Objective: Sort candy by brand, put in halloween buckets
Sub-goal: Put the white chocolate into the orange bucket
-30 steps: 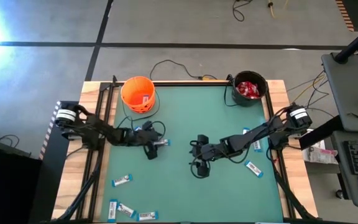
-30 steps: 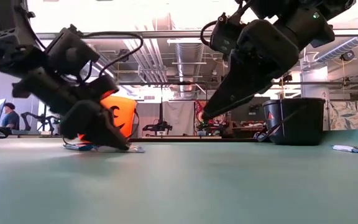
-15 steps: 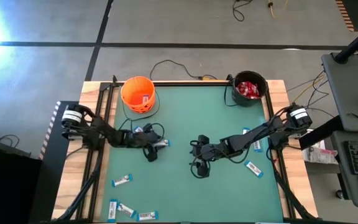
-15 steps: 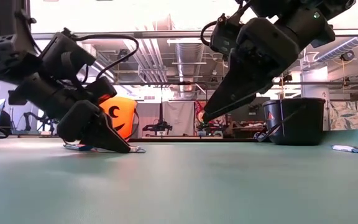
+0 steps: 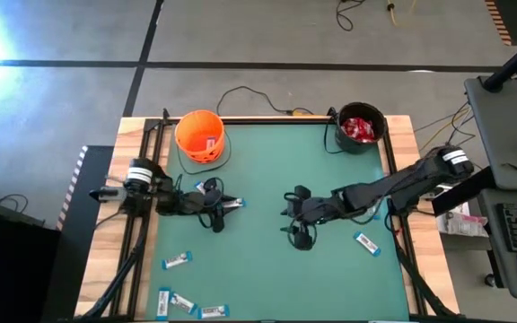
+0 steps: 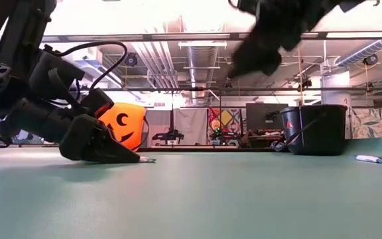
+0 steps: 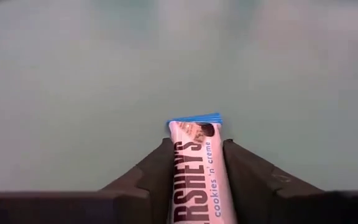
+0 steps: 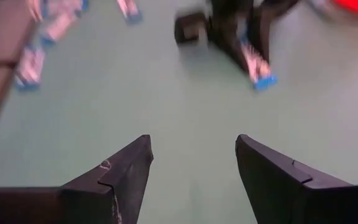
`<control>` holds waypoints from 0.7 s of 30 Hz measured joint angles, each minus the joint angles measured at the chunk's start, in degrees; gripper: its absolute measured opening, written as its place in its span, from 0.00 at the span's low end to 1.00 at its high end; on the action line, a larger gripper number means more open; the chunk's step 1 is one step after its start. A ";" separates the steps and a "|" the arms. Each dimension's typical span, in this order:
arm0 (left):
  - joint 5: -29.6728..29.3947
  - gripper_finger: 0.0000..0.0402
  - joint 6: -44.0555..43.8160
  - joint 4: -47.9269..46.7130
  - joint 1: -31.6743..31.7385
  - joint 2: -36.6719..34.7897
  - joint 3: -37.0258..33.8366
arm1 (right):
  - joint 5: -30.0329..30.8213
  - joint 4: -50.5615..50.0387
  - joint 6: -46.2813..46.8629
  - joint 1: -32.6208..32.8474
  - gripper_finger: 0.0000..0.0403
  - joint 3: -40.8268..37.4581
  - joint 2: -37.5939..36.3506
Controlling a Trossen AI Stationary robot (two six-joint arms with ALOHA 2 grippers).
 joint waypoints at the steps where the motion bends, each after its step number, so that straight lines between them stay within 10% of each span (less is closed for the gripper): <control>1: -0.10 0.26 0.53 0.65 0.02 0.28 -0.18 | 0.23 0.54 0.02 0.00 0.55 0.15 -0.95; 14: 3.02 0.22 0.18 -6.01 0.44 -16.31 -6.93 | 0.72 -1.54 -3.58 0.02 0.41 8.33 -7.68; 21: -0.85 0.22 -1.39 -30.22 0.47 -33.84 -2.96 | 0.49 -8.75 -11.88 -0.09 0.35 14.86 -5.50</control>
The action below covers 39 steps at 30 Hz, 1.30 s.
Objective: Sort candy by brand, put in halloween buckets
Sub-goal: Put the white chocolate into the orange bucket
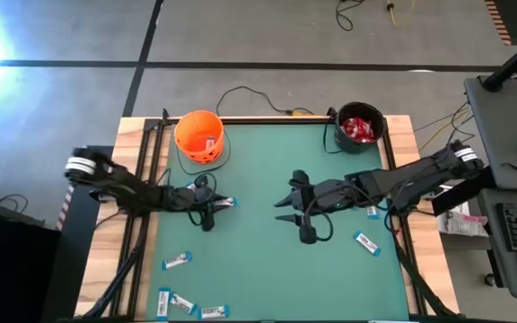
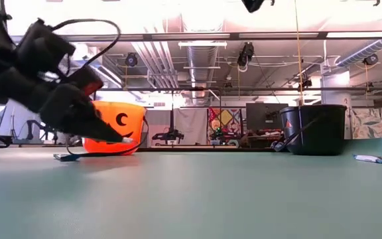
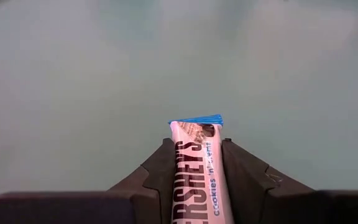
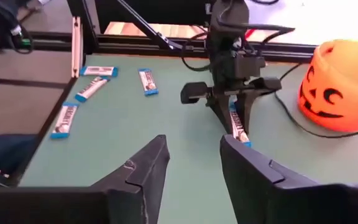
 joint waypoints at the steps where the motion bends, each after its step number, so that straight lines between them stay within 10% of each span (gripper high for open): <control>1: -0.85 0.22 0.81 -5.47 0.10 -2.26 1.42 | 0.06 -0.47 -0.92 -0.10 0.34 0.70 0.57; 9: -3.79 0.22 9.40 -52.07 0.36 -16.93 19.92 | -0.28 -0.97 -2.68 -0.10 0.34 0.87 6.89; 19: -17.76 0.23 9.42 -87.29 12.84 -26.27 42.54 | -10.21 7.37 -5.70 0.42 0.36 -0.82 20.90; 30: -7.75 0.23 5.32 -97.74 44.12 -16.63 51.71 | -14.85 3.85 -7.85 2.15 0.31 -0.85 23.24; 39: 5.40 0.24 5.93 -96.08 53.69 -1.89 53.67 | -14.32 -0.39 -4.70 7.47 0.32 -1.26 15.16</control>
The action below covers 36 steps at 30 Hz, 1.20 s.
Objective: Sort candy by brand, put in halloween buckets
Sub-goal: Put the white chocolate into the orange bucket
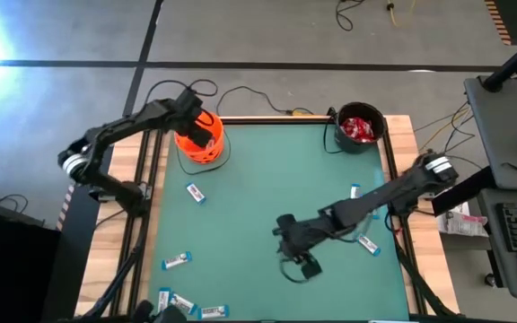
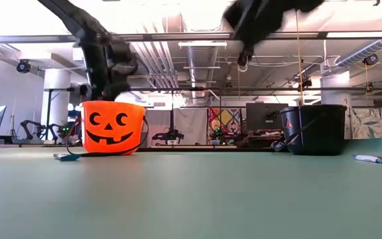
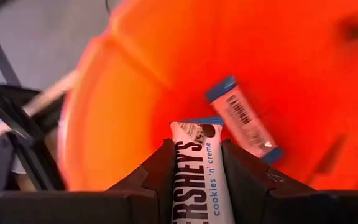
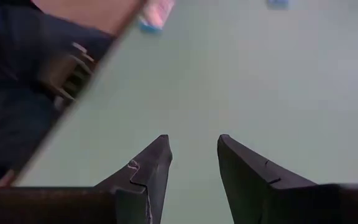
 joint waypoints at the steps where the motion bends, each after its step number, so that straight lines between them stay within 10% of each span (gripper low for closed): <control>1: 0.01 0.24 0.08 0.00 0.43 1.30 0.00 | 1.06 0.17 0.03 1.03 0.32 -0.06 -1.30; 17: -0.46 0.43 1.51 -1.44 -0.13 9.87 2.66 | 7.71 24.00 4.87 8.95 0.35 -21.16 -21.66; 33: 0.42 0.68 -20.51 -14.48 -7.71 2.45 18.46 | 10.58 11.90 18.59 15.06 0.38 -30.12 -31.50; 36: 0.42 0.68 -25.17 -14.46 -11.58 1.84 22.69 | 19.18 10.46 28.29 20.93 0.40 -31.45 -30.64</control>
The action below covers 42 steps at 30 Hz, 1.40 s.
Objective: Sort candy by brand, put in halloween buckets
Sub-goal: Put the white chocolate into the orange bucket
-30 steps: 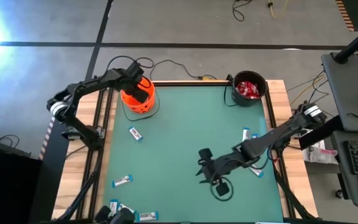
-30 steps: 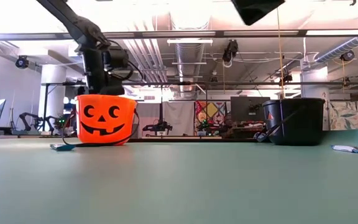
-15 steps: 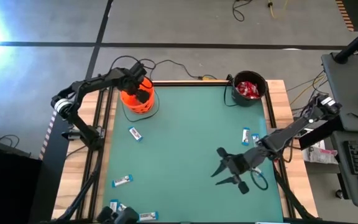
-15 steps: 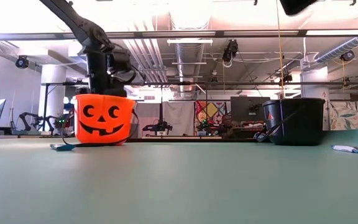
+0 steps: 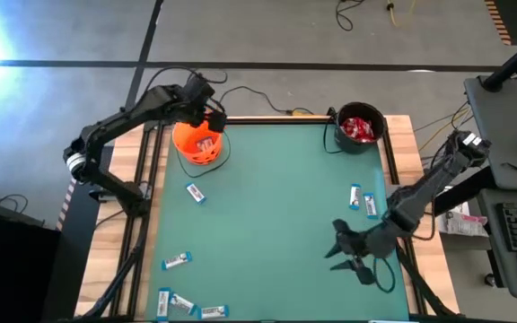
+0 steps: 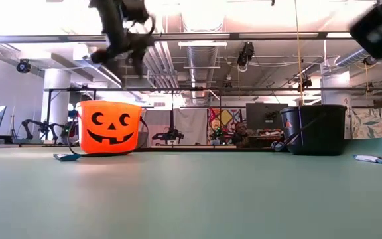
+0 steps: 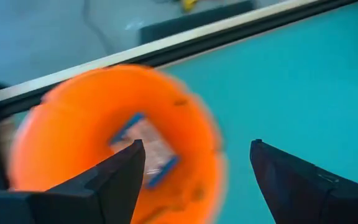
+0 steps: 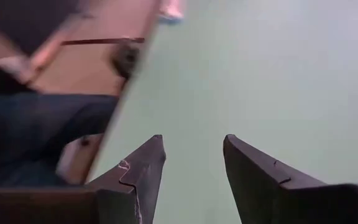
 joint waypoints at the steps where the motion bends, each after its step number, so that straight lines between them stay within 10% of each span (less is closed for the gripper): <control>1: 0.00 0.68 -1.59 0.11 -1.59 -0.03 1.38 | 3.70 -2.00 4.18 1.93 0.40 -0.02 0.20; 21: -21.01 0.68 -19.58 3.76 -44.85 11.41 17.71 | 24.08 -11.40 37.22 26.36 0.51 0.44 7.81; 26: -22.28 0.68 -18.56 11.36 -54.01 21.66 17.38 | 20.07 -14.31 40.07 25.24 0.60 0.81 9.13; 31: -23.09 0.66 -24.81 15.61 -58.34 33.10 22.49 | 12.32 -38.10 48.84 22.06 0.66 7.33 8.09; 42: -21.53 0.54 -18.43 14.67 -63.84 60.09 51.43 | 3.28 -57.56 53.31 17.50 0.68 13.25 10.45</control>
